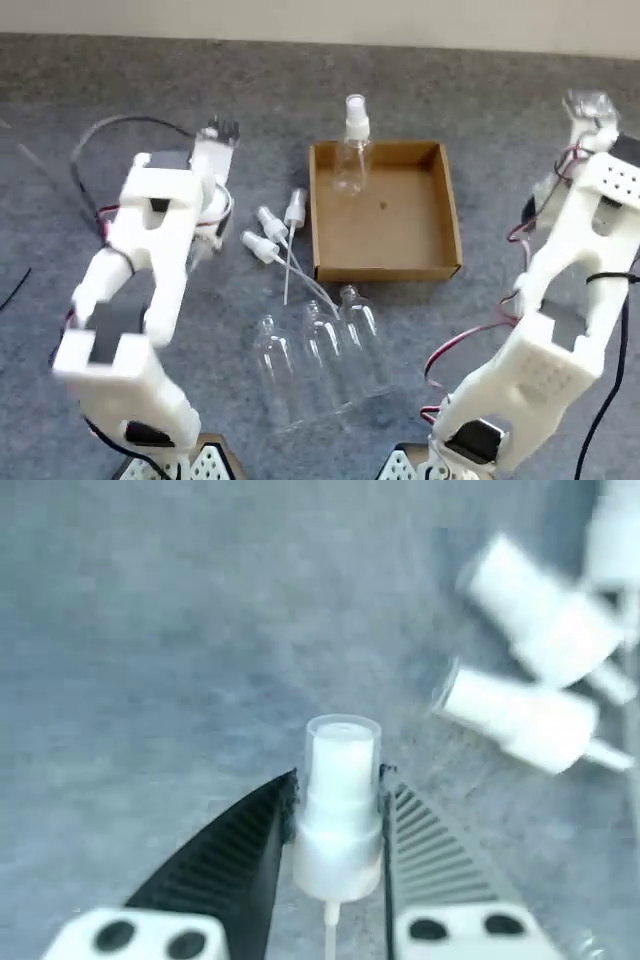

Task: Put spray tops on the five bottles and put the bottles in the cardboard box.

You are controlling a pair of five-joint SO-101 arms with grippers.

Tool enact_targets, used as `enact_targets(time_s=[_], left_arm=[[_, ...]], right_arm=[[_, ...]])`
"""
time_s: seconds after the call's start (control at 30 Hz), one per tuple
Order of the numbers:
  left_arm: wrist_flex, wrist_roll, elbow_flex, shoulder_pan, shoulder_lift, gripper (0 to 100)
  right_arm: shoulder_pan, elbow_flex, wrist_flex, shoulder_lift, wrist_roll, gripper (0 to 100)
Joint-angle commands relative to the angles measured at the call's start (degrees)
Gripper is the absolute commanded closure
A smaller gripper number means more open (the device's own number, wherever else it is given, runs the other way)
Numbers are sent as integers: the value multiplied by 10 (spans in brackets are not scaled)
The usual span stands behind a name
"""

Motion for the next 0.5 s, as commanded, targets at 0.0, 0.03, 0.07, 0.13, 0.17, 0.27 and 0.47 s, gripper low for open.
enact_targets(time_s=[0.0, 0.03, 0.07, 0.13, 0.17, 0.27, 0.47], left_arm=[[7, 25, -15, 12, -182, 987], [11, 31, -15, 19, -219, 987], [11, 34, -15, 26, -259, 987], [11, 44, -15, 40, -329, 987], [8, 55, -15, 50, -364, 987], [3, 89, -18, 78, -448, 987], [-65, 169, -97, 146, -498, 987]], right_arm=[[-63, 7, 15, -134, -39, 995], [-80, 35, 11, -162, -47, 995], [-102, 64, 5, -197, -57, 995], [-142, 142, -24, -269, -76, 995], [-161, 191, -49, -311, -86, 995], [-228, 368, -153, -448, -113, 995], [-359, 701, -341, -695, -145, 995]])
